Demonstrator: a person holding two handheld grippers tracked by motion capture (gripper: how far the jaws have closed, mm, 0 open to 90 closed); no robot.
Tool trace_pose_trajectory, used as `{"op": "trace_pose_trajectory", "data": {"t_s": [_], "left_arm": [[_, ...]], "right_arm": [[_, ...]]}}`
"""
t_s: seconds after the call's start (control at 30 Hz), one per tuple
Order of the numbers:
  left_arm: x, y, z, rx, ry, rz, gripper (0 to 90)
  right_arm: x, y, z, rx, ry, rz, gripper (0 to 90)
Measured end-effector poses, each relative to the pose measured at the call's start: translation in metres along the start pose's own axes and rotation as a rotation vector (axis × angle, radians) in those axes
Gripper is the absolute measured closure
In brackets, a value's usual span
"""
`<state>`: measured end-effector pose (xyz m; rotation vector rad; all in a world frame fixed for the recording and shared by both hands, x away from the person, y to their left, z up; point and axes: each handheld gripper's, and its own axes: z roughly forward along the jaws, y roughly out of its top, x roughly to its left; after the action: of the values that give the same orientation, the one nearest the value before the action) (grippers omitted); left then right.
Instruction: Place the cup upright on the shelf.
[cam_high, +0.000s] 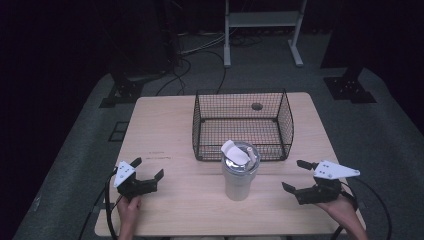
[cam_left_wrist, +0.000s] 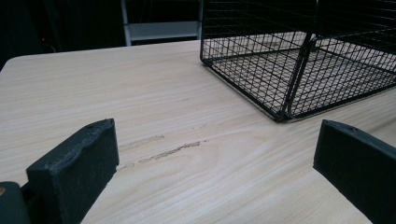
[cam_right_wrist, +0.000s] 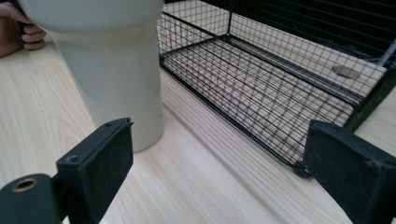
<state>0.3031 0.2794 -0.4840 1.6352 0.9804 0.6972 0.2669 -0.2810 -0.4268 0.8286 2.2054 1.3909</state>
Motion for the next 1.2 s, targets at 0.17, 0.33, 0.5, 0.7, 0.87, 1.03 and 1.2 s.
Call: {"op": "trace_pose_trajectory", "data": {"t_s": [0.17,0.33,0.5,0.7,0.87,1.03,1.2], "left_arm": [[0.0,0.0,0.0,0.0,0.0,0.001,0.0],[0.0,0.0,0.0,0.0,0.0,0.0,0.0],[0.0,0.0,0.0,0.0,0.0,0.001,0.0],[0.0,0.0,0.0,0.0,0.0,0.001,0.0],[0.0,0.0,0.0,0.0,0.0,0.001,0.0],[0.0,0.0,0.0,0.0,0.0,0.002,0.0],[0.0,0.0,0.0,0.0,0.0,0.003,0.0]], "right_arm": [[0.006,0.006,0.002,-0.004,0.023,-0.025,8.0],[0.014,0.012,0.006,0.002,0.051,-0.051,8.0],[0.021,0.018,0.012,0.003,0.088,-0.066,8.0],[0.025,0.02,0.017,0.004,0.116,-0.071,8.0],[0.03,0.022,0.024,0.006,0.138,-0.077,8.0],[0.034,0.024,0.029,0.009,0.161,-0.082,8.0],[0.037,0.027,0.033,0.002,0.183,-0.078,8.0]]}}
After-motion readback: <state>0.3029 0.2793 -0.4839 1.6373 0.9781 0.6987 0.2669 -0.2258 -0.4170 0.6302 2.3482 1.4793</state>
